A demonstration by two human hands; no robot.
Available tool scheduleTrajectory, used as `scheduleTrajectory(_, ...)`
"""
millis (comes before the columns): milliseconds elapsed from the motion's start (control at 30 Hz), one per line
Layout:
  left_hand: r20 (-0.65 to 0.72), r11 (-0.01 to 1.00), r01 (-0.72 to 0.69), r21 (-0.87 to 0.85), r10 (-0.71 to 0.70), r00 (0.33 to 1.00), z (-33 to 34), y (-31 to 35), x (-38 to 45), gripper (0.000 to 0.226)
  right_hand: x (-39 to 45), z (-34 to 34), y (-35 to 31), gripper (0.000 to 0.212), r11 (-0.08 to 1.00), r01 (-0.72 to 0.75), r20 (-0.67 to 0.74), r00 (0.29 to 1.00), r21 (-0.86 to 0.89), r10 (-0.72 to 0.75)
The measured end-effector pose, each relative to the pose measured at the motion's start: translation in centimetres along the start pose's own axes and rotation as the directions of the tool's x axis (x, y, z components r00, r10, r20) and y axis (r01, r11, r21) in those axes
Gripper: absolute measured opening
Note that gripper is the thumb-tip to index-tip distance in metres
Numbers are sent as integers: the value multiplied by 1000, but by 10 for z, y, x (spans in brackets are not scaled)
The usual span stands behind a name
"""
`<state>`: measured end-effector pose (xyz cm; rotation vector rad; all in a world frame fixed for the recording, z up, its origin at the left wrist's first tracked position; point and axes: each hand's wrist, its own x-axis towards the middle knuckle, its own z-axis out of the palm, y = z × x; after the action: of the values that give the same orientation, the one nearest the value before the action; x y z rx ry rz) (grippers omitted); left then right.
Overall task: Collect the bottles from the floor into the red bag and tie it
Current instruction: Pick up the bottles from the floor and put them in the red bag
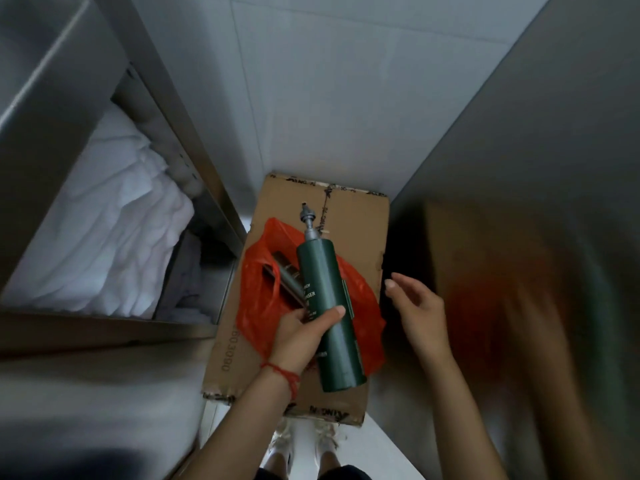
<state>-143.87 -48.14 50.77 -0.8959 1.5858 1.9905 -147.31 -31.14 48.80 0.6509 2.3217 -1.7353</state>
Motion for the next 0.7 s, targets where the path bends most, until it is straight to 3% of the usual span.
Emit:
scheduleTrajectory(67, -39, 998, 58, -34, -59, 997, 12, -8, 9, 7, -4, -12, 2, 32, 952, 124, -11, 991, -279, -133)
scheduleTrajectory(133, -75, 990, 110, -86, -116, 990, 20, -16, 16, 10, -10, -19, 4, 42, 837, 214, 28, 972, -504, -232)
scheduleTrajectory(233, -139, 975, 164, -149, -185, 973, 24, -27, 23, 15, -16, -22, 9, 47, 707, 272, 84, 953, -653, -289)
scheduleTrajectory(333, -183, 956, 197, -215, -238, 954, 22, -35, 22, 17, -20, -22, 17, 49, 636, 305, 140, 945, -709, -297)
scheduleTrajectory(700, -291, 830, 221, -513, -409, 865, 14, -39, 36, 23, -17, -17, 18, 48, 629, 328, 188, 942, -705, -279)
